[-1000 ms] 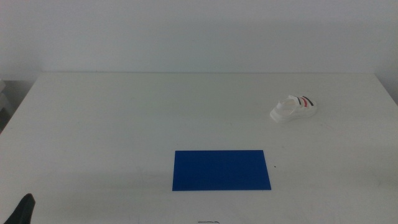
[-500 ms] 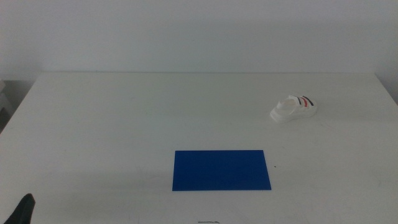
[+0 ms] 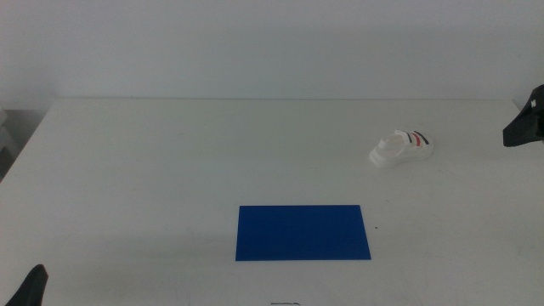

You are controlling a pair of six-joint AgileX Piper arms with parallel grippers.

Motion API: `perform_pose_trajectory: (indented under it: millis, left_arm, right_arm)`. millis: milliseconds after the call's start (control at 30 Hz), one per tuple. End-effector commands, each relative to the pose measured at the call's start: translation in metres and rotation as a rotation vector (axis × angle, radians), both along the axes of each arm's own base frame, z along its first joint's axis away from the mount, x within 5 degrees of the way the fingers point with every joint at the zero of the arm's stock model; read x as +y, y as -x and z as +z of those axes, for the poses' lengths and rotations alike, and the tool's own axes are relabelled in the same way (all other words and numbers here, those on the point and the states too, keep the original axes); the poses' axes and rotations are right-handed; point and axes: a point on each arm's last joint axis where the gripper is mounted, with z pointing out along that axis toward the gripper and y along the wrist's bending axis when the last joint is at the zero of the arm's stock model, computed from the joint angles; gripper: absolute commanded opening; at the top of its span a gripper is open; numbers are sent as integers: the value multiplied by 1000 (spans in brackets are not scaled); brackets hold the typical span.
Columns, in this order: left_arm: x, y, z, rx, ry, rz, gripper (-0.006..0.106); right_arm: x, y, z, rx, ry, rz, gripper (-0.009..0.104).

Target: Use one arm to grab the shoe from the table and place it on the mat.

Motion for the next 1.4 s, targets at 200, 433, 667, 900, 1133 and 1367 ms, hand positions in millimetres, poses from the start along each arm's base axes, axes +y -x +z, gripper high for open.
perform_pose_trajectory:
  millis: [200, 433, 667, 900, 1133, 1367]
  left_arm:
    - [0, 1, 10, -105, 27, -2, 94]
    - [0, 1, 10, -105, 27, -2, 94]
    - [0, 1, 10, -105, 27, -2, 94]
    - [0, 1, 10, -105, 27, -2, 94]
    - [0, 1, 10, -105, 27, -2, 94]
    - [0, 1, 10, -105, 27, -2, 94]
  right_arm:
    - [6, -26, -2, 57, 35, -93, 94]
    - [48, -69, -8, 91, 238, -219, 94]
    - [73, -113, 4, 107, 51, -497, 94]
    - [92, -159, -2, -23, -206, -599, 94]
    - [96, -163, -25, 67, -157, -585, 94]
    - [93, -172, -39, 85, -253, -857, 94]
